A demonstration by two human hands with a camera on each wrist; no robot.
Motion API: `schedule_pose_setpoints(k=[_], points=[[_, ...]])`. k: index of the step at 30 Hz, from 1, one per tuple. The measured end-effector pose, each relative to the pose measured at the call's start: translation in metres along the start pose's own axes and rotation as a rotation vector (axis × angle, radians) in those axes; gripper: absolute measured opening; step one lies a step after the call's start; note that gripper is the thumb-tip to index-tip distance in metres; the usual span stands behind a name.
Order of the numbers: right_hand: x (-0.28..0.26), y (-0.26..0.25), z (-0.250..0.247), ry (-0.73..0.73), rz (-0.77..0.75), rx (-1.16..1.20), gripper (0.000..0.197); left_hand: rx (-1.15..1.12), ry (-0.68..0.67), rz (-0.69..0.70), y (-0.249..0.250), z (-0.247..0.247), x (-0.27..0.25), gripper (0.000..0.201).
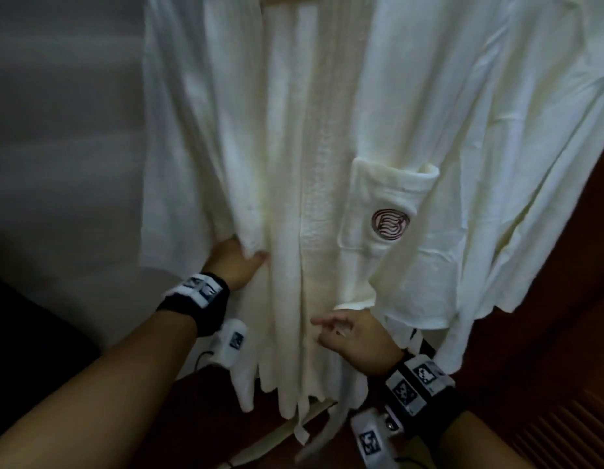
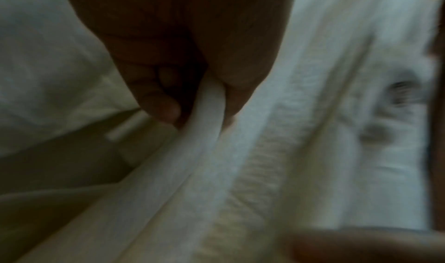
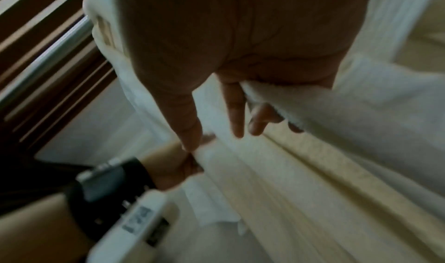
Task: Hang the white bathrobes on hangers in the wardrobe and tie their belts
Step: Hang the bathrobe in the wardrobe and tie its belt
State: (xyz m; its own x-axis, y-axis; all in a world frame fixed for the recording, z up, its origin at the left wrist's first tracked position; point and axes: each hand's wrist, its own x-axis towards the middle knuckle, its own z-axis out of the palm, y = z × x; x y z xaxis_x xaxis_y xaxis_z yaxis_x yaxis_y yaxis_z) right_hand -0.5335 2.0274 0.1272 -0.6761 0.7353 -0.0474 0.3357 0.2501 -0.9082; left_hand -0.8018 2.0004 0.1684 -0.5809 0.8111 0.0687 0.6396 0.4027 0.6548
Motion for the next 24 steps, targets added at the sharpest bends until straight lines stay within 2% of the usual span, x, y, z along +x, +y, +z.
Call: schedule_pose_setpoints(k=[2,3,4,6,7,8,10,11,12,13,15,17,18,20,22,24], points=[[0.009,-0.003,0.023,-0.017,0.048,-0.1,0.061,0.042,-0.059,0.172,0.016,0.003,-0.026,0.067],[0.015,-0.006,0.035,0.002,0.053,-0.168,0.071,0.021,-0.086,0.244,0.022,0.004,-0.039,0.068],[0.02,-0.008,0.046,0.047,0.038,-0.203,0.072,-0.019,-0.137,0.311,0.027,0.002,-0.05,0.064],[0.03,-0.011,0.059,0.198,0.004,-0.217,0.048,-0.139,-0.304,0.366,0.027,-0.002,-0.061,0.04],[0.034,-0.011,0.062,0.259,-0.002,-0.249,0.033,-0.262,-0.369,0.318,0.023,-0.006,-0.062,0.024],[0.038,-0.011,0.062,0.288,-0.004,-0.28,0.022,-0.41,-0.362,0.246,0.017,-0.009,-0.063,0.015],[0.041,-0.009,0.06,0.255,-0.01,-0.306,0.013,-0.52,-0.124,0.08,-0.007,-0.01,-0.056,0.024],[0.042,-0.009,0.058,0.219,-0.021,-0.31,0.013,-0.428,0.022,0.039,-0.024,-0.007,-0.051,0.018],[0.042,-0.01,0.056,0.186,-0.028,-0.311,0.014,-0.32,0.051,0.011,-0.041,-0.004,-0.048,0.015],[0.042,-0.012,0.053,0.156,-0.031,-0.305,0.016,-0.239,-0.042,-0.02,-0.057,0.003,-0.048,0.035],[0.04,-0.016,0.052,0.121,-0.04,-0.248,0.021,-0.262,-0.274,-0.066,-0.079,0.02,-0.055,0.083],[0.038,-0.018,0.051,0.115,-0.043,-0.159,0.02,-0.302,-0.373,-0.015,-0.086,0.037,-0.064,0.098],[0.037,-0.019,0.051,0.111,-0.035,-0.133,0.02,-0.35,-0.399,0.028,-0.086,0.043,-0.069,0.097],[0.036,-0.018,0.049,0.104,-0.013,-0.104,0.032,-0.493,-0.438,0.099,-0.078,0.052,-0.076,0.079],[0.034,-0.017,0.046,0.105,0.028,-0.072,0.043,-0.647,-0.443,0.077,-0.069,0.058,-0.078,0.059],[0.029,-0.017,0.041,0.113,0.064,-0.064,0.039,-0.708,-0.476,0.002,-0.061,0.06,-0.082,0.045]])
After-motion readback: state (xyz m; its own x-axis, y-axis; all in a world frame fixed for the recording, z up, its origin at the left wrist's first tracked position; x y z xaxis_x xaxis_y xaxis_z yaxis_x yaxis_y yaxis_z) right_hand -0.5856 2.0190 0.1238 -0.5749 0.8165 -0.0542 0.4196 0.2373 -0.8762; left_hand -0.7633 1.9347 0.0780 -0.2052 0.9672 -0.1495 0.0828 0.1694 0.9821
